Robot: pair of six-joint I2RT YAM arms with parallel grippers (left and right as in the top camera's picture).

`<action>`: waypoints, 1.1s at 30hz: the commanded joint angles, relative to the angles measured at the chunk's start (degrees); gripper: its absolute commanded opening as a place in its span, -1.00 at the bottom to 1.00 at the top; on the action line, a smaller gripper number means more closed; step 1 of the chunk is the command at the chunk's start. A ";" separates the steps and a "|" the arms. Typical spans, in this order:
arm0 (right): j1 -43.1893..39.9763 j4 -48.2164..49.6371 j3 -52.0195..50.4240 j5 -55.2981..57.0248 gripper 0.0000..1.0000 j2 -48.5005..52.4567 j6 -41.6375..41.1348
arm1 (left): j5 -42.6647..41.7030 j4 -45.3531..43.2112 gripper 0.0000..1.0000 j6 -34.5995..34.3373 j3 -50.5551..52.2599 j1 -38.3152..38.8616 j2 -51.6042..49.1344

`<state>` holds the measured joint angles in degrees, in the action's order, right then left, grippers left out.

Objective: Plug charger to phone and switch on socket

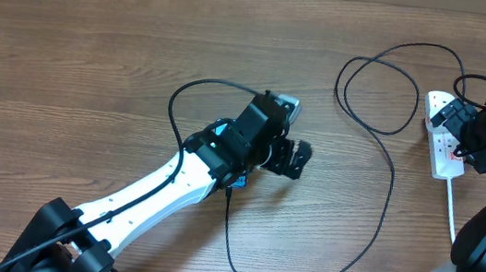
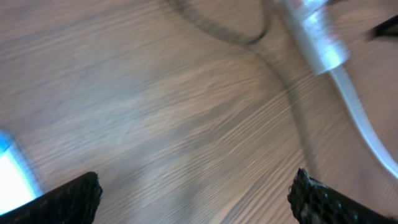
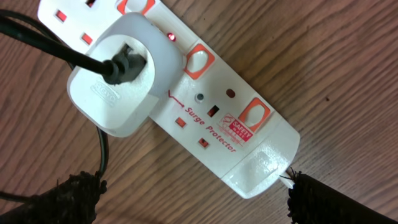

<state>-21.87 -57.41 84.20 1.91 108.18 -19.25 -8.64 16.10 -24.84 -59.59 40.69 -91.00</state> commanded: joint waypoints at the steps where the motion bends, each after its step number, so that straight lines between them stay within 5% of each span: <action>1: 0.04 0.31 0.07 0.42 1.00 -0.81 0.68 | 6.19 4.48 0.99 1.07 -0.46 -0.15 1.55; 9: 0.04 0.31 0.07 0.39 1.00 -0.81 0.70 | 7.17 6.47 0.99 -0.74 6.29 -0.11 1.55; 18: 0.04 0.31 0.07 0.39 1.00 -0.81 0.68 | 7.19 -2.32 0.99 -6.49 16.22 0.61 1.57; 33: 0.04 0.31 0.07 0.39 1.00 -0.81 0.68 | 8.90 -3.72 0.99 -6.45 17.11 1.07 1.49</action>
<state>-21.87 -57.45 84.20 1.89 108.18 -19.25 -1.61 12.14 -30.11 -43.05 41.28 -90.59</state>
